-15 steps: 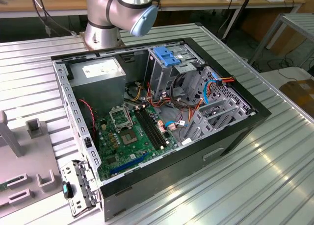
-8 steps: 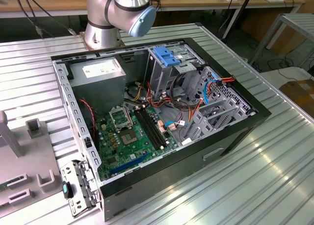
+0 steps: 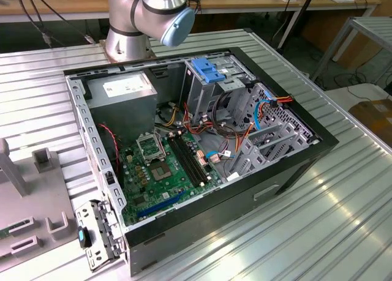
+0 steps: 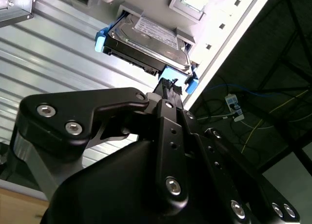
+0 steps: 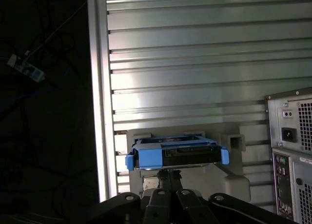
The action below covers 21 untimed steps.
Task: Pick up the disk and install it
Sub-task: 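Pick up the disk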
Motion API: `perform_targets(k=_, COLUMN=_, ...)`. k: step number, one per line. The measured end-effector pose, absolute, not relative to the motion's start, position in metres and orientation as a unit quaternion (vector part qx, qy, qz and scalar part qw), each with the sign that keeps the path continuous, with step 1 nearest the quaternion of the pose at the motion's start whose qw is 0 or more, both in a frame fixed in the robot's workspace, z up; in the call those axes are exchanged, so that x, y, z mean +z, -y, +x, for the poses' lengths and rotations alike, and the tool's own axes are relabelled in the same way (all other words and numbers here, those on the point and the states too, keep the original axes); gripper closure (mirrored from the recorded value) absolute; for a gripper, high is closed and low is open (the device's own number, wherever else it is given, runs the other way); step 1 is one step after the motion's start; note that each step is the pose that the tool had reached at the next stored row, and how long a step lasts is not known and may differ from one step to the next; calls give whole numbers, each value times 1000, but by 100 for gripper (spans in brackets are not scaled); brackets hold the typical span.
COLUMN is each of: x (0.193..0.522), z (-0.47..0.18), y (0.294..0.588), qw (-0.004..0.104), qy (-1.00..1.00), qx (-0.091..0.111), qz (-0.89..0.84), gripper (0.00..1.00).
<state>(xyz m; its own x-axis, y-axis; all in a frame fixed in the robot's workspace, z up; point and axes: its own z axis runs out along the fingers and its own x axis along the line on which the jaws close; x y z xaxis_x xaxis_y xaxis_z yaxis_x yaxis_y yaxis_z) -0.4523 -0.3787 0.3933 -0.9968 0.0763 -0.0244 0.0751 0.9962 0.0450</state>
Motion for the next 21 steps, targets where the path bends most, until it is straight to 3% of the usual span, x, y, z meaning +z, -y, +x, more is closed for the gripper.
perform_targets(k=21, x=393, z=-452, y=379, qw=11, qy=-999, qx=23, qz=-48, gripper=89)
